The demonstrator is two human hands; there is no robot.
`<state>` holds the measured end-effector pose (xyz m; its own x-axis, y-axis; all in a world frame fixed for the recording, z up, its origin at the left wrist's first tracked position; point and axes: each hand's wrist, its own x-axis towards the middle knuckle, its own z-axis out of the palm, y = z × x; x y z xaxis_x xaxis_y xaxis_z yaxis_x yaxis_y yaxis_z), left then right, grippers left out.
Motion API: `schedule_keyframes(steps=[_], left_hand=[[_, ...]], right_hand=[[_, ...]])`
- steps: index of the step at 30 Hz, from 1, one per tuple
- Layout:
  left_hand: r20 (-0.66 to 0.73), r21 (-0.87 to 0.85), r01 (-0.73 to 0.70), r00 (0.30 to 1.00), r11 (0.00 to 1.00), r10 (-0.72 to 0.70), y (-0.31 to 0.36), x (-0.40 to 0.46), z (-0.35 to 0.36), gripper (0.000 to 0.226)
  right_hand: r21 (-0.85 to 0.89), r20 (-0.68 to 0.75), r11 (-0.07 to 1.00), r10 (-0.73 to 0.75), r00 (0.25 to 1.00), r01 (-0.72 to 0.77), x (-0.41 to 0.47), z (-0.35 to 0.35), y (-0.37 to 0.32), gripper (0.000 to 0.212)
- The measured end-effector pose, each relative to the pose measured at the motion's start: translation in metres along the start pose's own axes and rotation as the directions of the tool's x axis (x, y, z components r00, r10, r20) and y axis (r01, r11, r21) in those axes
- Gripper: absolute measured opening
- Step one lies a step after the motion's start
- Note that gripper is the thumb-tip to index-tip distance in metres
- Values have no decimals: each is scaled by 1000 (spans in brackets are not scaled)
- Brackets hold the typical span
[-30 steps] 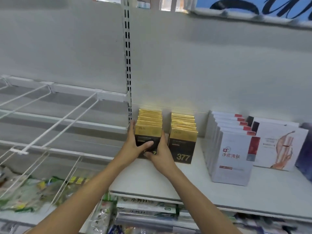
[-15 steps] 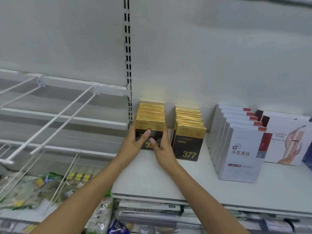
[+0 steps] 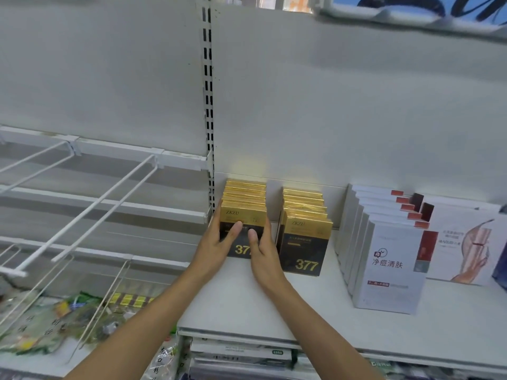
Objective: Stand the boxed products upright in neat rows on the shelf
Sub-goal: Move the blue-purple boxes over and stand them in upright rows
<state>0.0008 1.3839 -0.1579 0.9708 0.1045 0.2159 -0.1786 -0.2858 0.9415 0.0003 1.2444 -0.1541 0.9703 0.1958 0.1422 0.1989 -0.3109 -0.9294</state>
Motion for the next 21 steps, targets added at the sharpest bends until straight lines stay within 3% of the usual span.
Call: schedule_keyframes(steps=[7, 10, 12, 14, 16, 18, 21], left_hand=[[-7, -48, 20, 1000, 999, -21, 5, -7, -1, 72], [-70, -12, -15, 997, 1000, 14, 8, -13, -4, 83], [-195, 106, -95, 974, 990, 115, 14, -21, -5, 84], [-264, 273, -252, 908, 928, 324, 22, -34, -3, 78], [-182, 387, -405, 847, 829, 499, 35, -48, 6, 69], [-32, 388, -509, 826, 769, 563, 46, -60, 22, 65], [140, 273, -428, 904, 862, 405, 58, -67, 56, 80]], right_hand=[[-18, -42, 996, -88, 995, 87, -5, -2, -10, 69], [-94, -41, 983, -164, 986, 160, -19, -6, -24, 82], [-154, -33, 957, -253, 967, 245, -37, -13, -35, 85], [-201, -49, 925, -338, 940, 322, -56, -28, -43, 84], [-263, -99, 891, -406, 909, 369, -68, -51, -40, 84], [-322, -172, 881, -415, 894, 347, -71, -78, -25, 84], [-317, -229, 934, -248, 941, 168, -67, -111, 5, 95]])
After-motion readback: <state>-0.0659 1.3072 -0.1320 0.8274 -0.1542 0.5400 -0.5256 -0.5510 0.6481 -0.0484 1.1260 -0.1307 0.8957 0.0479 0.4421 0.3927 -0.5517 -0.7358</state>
